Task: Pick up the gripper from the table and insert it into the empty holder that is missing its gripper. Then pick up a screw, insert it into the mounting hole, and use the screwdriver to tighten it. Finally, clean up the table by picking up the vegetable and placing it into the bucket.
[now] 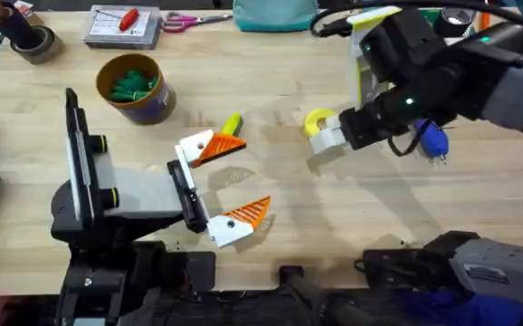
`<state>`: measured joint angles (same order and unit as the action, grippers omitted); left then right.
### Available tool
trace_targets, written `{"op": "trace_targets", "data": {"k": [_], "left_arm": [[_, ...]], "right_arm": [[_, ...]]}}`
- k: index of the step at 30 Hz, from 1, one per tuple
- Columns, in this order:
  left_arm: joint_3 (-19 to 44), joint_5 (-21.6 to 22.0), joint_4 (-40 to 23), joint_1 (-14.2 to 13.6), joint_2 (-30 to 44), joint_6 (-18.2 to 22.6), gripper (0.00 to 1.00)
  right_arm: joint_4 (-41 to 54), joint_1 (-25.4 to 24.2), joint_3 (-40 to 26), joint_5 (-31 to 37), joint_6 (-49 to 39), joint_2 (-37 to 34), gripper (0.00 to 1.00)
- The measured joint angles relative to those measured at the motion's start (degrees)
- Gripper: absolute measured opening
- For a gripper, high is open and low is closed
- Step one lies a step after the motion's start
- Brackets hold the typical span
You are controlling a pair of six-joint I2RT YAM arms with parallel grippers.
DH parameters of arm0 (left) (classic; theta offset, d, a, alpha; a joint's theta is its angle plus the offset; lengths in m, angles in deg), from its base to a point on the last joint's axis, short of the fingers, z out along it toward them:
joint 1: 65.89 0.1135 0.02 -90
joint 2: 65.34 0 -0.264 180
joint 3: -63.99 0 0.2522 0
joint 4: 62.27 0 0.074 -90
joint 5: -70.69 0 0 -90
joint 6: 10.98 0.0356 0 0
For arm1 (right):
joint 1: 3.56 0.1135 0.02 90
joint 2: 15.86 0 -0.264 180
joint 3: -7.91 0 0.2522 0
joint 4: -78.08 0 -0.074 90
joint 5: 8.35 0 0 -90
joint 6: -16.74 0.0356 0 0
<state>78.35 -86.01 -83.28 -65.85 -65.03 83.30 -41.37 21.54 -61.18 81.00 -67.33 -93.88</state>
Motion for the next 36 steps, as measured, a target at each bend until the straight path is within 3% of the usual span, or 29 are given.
{"op": "trace_targets", "data": {"k": [26,36], "left_arm": [[0.0,0.0,0.0,0.0,0.0,0.0,0.985],[0.0,0.0,0.0,0.0,0.0,0.0,0.985]], "right_arm": [[-11.4,0.6,0.0,0.4,-0.7,-7.6,0.995],[-13.3,1.2,0.0,0.7,-0.9,-10.3,0.886]]}}
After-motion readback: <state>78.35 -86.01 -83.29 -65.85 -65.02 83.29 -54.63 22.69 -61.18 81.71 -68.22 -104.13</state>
